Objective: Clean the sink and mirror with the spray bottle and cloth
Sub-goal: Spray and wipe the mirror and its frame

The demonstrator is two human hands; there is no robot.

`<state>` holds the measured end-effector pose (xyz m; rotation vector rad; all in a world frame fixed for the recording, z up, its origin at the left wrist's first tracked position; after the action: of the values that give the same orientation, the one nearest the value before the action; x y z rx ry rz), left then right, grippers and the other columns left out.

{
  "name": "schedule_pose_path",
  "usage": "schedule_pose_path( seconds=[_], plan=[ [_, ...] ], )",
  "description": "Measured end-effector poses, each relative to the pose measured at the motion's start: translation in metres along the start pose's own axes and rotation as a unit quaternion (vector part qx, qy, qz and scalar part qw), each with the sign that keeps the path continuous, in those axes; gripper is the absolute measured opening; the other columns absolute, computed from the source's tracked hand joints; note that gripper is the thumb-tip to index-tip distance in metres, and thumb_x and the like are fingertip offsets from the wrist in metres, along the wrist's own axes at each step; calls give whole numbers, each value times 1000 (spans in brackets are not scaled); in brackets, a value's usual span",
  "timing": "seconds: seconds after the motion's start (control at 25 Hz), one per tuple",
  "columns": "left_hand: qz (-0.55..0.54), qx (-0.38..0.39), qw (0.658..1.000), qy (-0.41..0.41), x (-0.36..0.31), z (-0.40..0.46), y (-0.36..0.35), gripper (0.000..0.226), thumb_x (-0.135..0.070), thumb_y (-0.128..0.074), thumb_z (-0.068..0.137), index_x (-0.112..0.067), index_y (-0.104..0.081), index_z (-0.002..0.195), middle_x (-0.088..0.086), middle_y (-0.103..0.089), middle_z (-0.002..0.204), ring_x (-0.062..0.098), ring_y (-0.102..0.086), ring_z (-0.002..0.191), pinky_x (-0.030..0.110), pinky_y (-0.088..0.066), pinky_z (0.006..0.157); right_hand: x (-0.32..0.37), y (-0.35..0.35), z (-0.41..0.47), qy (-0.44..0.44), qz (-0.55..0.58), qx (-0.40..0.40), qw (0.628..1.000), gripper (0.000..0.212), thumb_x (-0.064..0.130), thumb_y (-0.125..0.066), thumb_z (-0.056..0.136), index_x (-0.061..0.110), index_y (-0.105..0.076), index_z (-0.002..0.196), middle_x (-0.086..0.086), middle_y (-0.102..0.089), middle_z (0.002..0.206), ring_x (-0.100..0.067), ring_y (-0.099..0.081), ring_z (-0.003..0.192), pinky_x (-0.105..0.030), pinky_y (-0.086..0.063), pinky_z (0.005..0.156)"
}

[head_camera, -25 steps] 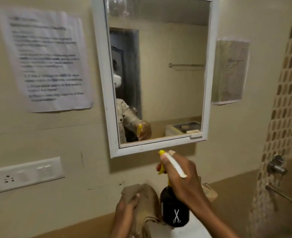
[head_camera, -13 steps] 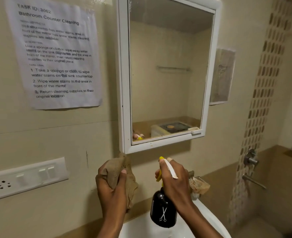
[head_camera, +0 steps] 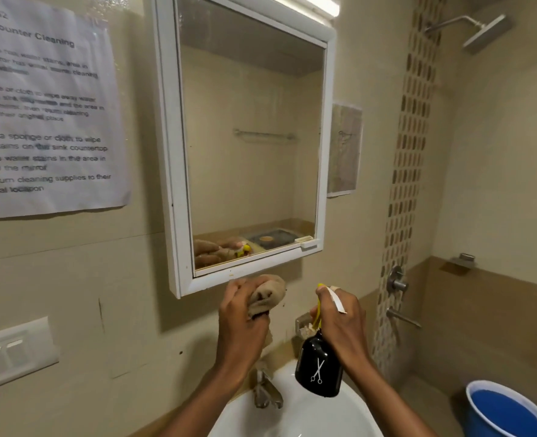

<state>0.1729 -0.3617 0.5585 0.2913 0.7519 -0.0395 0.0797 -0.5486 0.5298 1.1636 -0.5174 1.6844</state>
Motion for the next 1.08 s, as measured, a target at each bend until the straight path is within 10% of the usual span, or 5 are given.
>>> schedule_pose_path(
  seconds=[0.32,0.76,1.08],
  plan=[
    [228,157,938,-208,-32,68,-114,50,1,-60,72,-26,-65,114,-4,-52,115,20,-48,101,33,-51,68,-16,55,25,22,-8,-51,998,44,23,-57,106,-2,-62,69,-15,-69,64,-16,-61,59,-15,-40,49],
    [569,272,641,-438,-16,100,-204,28,-35,-68,85,-12,-71,102,8,-58,117,34,-50,121,38,-51,69,-7,70,71,80,2,-49,996,41,42,-49,100,15,-61,71,-8,-65,67,-29,-62,63,-47,-51,59],
    [610,273,609,-427,0,105,-172,16,-23,-72,83,-18,-72,98,6,-56,120,36,-43,123,44,-54,77,39,55,92,128,-25,-23,991,41,29,-52,106,10,-65,72,-5,-71,69,-18,-62,63,-31,-45,59]
  ],
)
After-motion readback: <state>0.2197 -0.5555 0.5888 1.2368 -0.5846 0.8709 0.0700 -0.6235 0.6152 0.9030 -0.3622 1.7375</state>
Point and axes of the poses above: each hand's wrist, its own z-axis towards the middle knuckle, its own y-axis out of the back of the hand, x = y × z, the point moved 7 cm from there along z, towards the middle knuckle
